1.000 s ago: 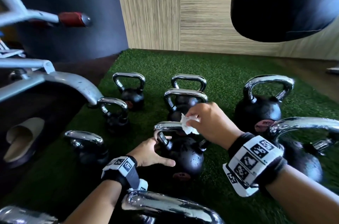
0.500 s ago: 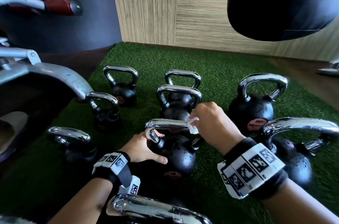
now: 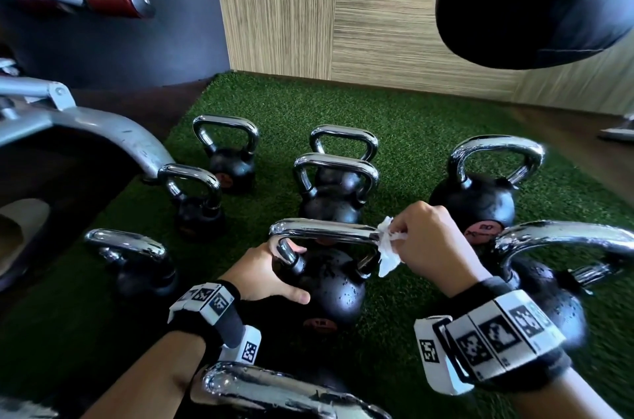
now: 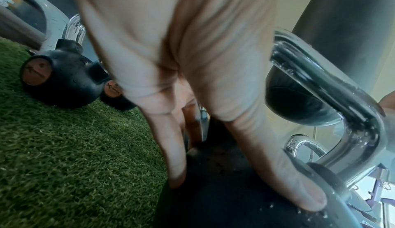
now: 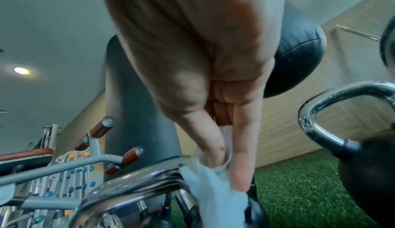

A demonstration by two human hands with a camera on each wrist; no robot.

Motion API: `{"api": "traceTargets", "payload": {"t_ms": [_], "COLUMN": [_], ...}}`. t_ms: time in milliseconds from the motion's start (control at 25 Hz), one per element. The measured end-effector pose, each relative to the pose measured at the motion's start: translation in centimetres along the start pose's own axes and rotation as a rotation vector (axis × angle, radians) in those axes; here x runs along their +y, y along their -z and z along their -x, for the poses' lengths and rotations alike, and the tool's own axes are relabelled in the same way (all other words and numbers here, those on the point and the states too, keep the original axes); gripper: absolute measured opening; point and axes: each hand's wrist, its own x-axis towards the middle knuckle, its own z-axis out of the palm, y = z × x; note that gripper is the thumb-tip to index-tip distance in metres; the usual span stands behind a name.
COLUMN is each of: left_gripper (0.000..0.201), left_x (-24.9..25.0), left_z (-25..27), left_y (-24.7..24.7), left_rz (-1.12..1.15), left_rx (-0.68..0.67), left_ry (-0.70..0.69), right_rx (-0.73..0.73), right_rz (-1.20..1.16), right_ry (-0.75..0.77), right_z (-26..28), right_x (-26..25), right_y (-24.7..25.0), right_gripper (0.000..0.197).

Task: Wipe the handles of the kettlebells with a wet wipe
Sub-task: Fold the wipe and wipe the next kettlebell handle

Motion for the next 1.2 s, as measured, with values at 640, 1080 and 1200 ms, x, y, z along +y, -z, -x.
{"api": "traceTargets", "payload": {"t_ms": [640,1080,1200], "left_gripper": [0.088,0.022,0.022], "left_x": [-0.7,2.3,8.0], "left_z": [0.4,4.9,6.1], "left_y": [-0.4,9.6,11.8], "left_rz": [0.074,0.373,0.671], "left_rx": [-0.038,0.349,0.172], "left_ry": [0.013,-0.051,-0.134], "right_rx": [-0.261,0.153,0.243], "right_rz": [-0.535,-0.594,-0.6], "right_ry": [-0.38,0.226,0.329], "right_z": [2.1,0.2,-0.4], "right_x": [3.0,-3.5,-4.8], "right_y": [-4.9,3.2,2.3], "right_gripper": [0.027,0.021,0.02]}}
